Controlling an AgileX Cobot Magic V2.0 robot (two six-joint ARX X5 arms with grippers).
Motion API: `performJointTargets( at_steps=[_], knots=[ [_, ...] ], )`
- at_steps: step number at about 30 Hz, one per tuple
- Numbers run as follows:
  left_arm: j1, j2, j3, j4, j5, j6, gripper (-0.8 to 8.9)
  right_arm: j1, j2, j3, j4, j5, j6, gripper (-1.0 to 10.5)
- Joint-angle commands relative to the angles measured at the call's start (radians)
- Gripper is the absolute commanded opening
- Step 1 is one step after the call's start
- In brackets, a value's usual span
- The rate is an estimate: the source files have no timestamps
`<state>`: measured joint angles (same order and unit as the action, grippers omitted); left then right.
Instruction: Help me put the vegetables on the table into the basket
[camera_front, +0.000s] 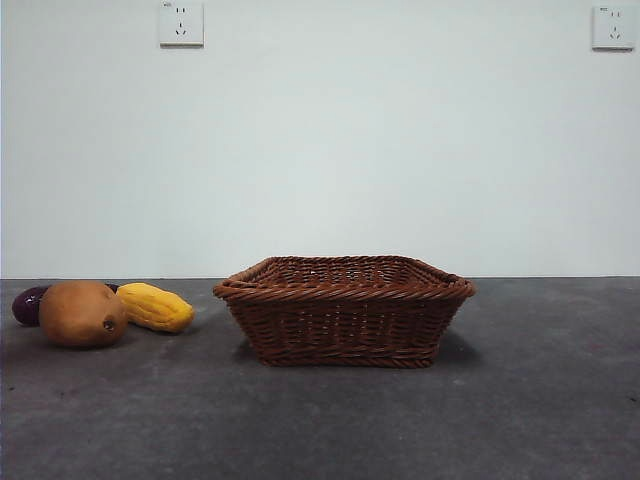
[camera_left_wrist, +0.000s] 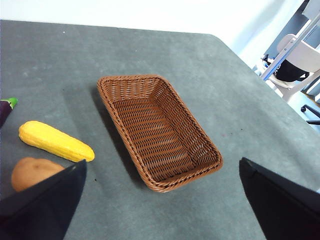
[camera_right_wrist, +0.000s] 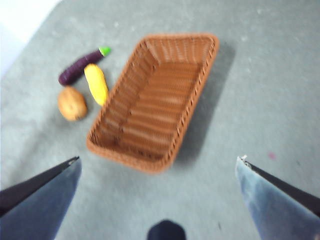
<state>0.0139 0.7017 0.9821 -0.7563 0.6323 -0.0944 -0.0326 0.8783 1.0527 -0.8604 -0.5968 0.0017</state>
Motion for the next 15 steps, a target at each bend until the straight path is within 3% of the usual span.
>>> performJointTargets(
  at_steps=[1, 5, 15],
  knots=[
    [-0.003, 0.001, 0.000, 0.002, 0.004, 0.008, 5.94, 0.007, 0.084, 0.019, 0.054, -0.014, 0.043, 6.3],
    [-0.003, 0.002, 0.000, 0.002, 0.004, 0.008, 5.94, 0.079, 0.289, 0.107, 0.099, -0.012, 0.050, 6.3],
    [-0.002, 0.005, 0.000, 0.001, 0.003, 0.008, 5.94, 0.264, 0.819, 0.418, 0.112, 0.154, 0.049, 6.3]
  ],
)
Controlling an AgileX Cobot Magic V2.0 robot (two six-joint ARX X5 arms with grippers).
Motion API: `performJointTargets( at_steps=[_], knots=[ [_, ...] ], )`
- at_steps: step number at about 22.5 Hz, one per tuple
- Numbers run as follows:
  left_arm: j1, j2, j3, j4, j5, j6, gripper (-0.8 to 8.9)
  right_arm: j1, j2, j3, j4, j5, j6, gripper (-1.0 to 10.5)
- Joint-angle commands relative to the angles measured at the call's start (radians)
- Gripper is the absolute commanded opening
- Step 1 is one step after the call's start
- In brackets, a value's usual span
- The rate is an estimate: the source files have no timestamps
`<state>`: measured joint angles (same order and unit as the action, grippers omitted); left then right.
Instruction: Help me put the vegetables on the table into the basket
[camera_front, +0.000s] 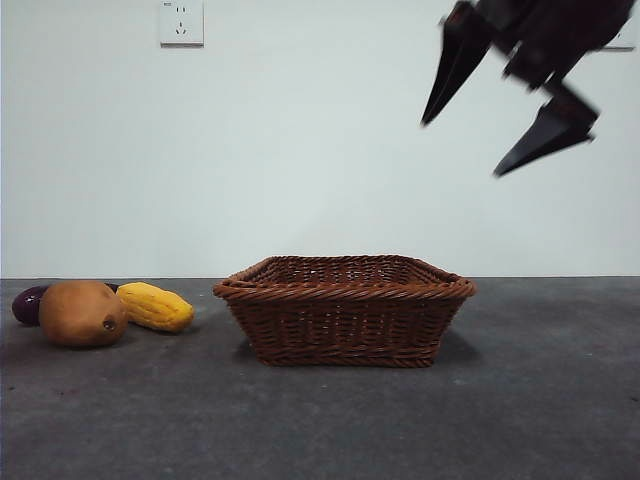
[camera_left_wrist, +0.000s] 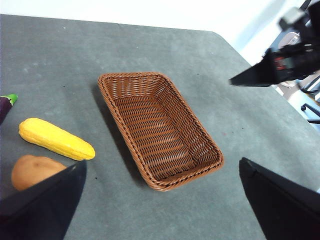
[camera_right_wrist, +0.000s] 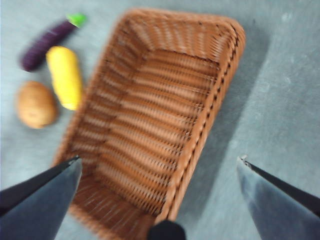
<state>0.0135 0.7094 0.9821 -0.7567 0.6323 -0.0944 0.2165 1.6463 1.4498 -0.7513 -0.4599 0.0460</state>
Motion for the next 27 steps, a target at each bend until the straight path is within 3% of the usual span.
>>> performJointTargets(
  at_steps=[1, 13, 19, 25, 27],
  knots=[
    [-0.002, -0.002, 0.000, 0.001, 0.003, 0.008, 5.94, 0.026, 0.092, 0.041, 0.002, 0.030, 0.005, 6.3],
    [-0.002, 0.053, 0.000, -0.013, -0.001, 0.009, 5.94, 0.066, 0.361, 0.069, 0.102, 0.098, 0.026, 5.6],
    [-0.002, 0.077, 0.000, -0.013, -0.004, 0.009, 5.94, 0.073, 0.385, 0.069, 0.122, 0.113, 0.032, 2.3],
    [-0.002, 0.078, 0.000, -0.013, -0.004, 0.009, 5.94, 0.109, 0.386, 0.069, 0.123, 0.154, 0.032, 2.1],
    [-0.002, 0.078, 0.000, -0.013, -0.004, 0.009, 5.94, 0.111, 0.386, 0.069, 0.122, 0.166, 0.032, 0.5]
  ],
)
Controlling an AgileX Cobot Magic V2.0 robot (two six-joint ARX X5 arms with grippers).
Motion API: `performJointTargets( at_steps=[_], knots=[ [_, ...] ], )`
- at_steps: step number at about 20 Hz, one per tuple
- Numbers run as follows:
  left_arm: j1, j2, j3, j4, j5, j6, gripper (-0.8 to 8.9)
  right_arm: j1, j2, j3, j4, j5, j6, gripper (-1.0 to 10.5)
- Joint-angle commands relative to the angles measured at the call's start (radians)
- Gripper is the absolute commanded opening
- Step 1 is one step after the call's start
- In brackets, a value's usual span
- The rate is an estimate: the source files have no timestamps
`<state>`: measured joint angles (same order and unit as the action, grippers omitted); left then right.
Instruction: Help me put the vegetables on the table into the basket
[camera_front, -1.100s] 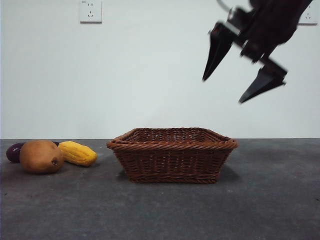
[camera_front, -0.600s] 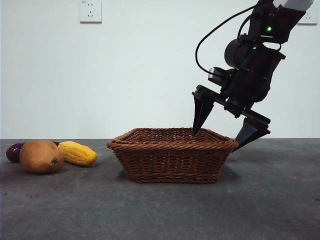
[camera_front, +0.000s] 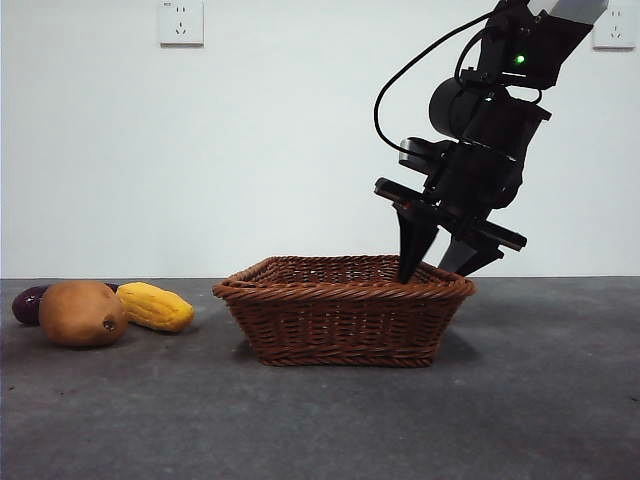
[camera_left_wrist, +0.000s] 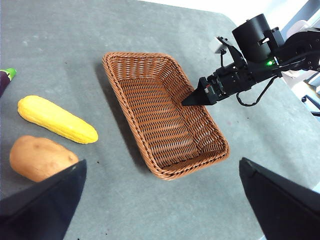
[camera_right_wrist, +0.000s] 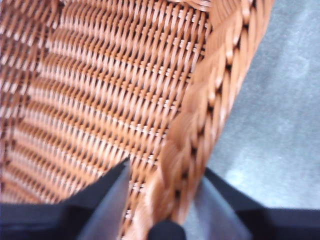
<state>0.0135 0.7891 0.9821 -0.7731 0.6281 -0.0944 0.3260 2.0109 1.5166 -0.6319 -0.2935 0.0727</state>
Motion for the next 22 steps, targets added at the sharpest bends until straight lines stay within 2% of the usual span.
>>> performJointTargets(
  at_steps=[1, 3, 7, 9, 15, 18, 22],
  knots=[
    [-0.002, -0.002, 0.000, 0.003, 0.000, 0.009, 5.94, 0.001, 0.021, 0.002, 0.003, -0.001, 0.011, 0.2],
    [-0.002, -0.002, 0.000, 0.003, 0.000, 0.009, 5.94, 0.001, 0.021, 0.002, 0.004, 0.000, 0.022, -0.1],
    [-0.002, -0.001, 0.000, 0.003, 0.000, 0.009, 5.94, 0.001, 0.021, 0.002, 0.041, 0.005, 0.043, -0.1],
    [-0.002, 0.005, 0.000, 0.001, 0.000, 0.009, 5.94, 0.001, 0.010, 0.003, 0.056, -0.033, 0.066, -0.1],
    [-0.002, 0.066, 0.000, 0.004, 0.000, 0.008, 5.94, 0.000, -0.225, 0.013, 0.049, -0.031, 0.064, -0.1],
    [-0.002, 0.122, 0.002, 0.020, -0.004, -0.012, 5.94, 0.000, -0.385, 0.013, -0.001, -0.017, 0.015, -0.1],
    [-0.016, 0.235, 0.047, 0.105, -0.057, -0.095, 5.94, 0.000, -0.539, 0.013, -0.072, 0.023, -0.043, -0.1]
  ],
)
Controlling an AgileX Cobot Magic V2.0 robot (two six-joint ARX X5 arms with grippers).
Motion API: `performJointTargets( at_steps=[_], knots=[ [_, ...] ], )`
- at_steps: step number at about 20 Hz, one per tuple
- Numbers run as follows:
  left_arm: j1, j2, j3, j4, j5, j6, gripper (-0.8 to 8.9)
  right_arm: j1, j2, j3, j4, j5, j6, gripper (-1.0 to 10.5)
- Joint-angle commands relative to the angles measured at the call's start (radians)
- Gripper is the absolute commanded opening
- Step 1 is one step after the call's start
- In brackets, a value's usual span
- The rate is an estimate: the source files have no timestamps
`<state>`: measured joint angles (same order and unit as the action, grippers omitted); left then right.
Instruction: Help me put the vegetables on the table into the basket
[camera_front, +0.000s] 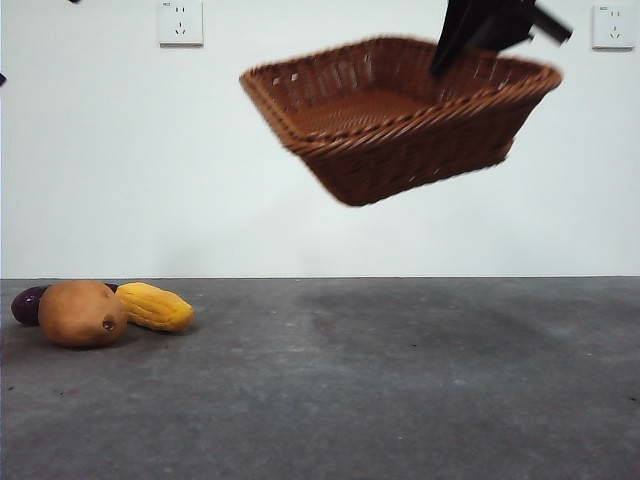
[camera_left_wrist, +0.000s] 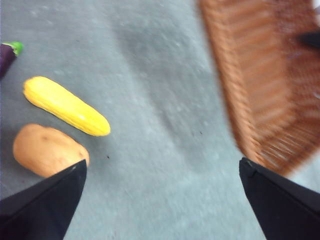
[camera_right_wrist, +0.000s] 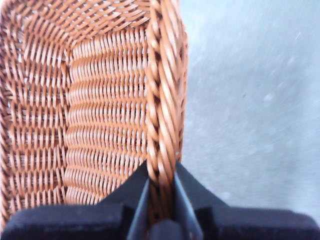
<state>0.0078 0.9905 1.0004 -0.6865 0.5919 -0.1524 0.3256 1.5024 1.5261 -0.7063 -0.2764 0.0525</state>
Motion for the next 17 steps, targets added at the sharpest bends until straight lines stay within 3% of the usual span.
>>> performJointTargets(
  at_steps=[1, 7, 12, 17],
  knots=[
    [-0.022, 0.080, 0.069, 0.016, -0.046, -0.044, 5.94, 0.000, -0.057, 0.003, -0.014, 0.018, -0.034, -0.1],
    [-0.125, 0.402, 0.378, -0.111, -0.235, -0.083, 5.94, 0.000, -0.142, 0.003, -0.081, 0.024, -0.066, -0.1],
    [-0.176, 0.688, 0.624, -0.204, -0.279, -0.207, 5.94, 0.000, -0.185, 0.003, -0.126, 0.077, -0.087, -0.1],
    [-0.206, 0.879, 0.756, -0.264, -0.393, -0.244, 5.93, 0.000, -0.219, 0.003, -0.179, 0.112, -0.103, -0.1]
  ],
)
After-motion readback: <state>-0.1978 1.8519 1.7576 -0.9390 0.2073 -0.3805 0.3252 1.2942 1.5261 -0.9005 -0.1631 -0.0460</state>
